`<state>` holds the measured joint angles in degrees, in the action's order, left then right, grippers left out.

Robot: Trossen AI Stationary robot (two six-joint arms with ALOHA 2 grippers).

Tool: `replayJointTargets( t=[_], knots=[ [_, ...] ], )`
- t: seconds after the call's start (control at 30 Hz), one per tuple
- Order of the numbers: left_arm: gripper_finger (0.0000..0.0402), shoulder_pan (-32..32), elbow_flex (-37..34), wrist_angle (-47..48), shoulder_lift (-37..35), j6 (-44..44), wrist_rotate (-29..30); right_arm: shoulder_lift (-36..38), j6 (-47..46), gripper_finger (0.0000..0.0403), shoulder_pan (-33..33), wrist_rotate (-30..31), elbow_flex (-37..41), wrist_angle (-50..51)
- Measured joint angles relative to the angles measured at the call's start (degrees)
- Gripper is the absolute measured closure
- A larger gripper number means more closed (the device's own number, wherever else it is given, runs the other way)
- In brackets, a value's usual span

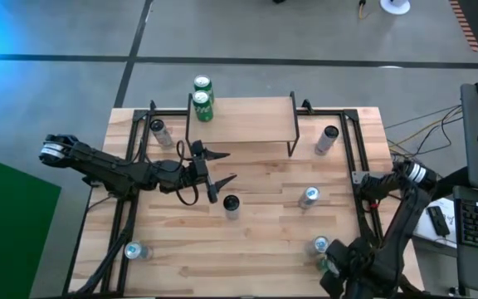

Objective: Place canned beverage on shelf
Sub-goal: Put the top left white soda can on the shelf

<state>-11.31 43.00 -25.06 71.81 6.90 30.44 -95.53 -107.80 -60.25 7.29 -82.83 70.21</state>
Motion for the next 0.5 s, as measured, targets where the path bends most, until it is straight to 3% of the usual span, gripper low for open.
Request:
replayJointTargets(
  t=[0.23, 0.5],
  knots=[
    [0.0091, 0.0, 0.0, 0.0, 0.0, -0.1, 0.0, -1.8, 5.4, 0.0041, 0.0, -1.5, 0.0, -0.6],
    [0.0091, 0.0, 0.0, 0.5, 0.0, -0.6, 0.0, -2.1, 5.8, 0.0104, 0.0, -1.3, 0.0, -0.4]
  ],
)
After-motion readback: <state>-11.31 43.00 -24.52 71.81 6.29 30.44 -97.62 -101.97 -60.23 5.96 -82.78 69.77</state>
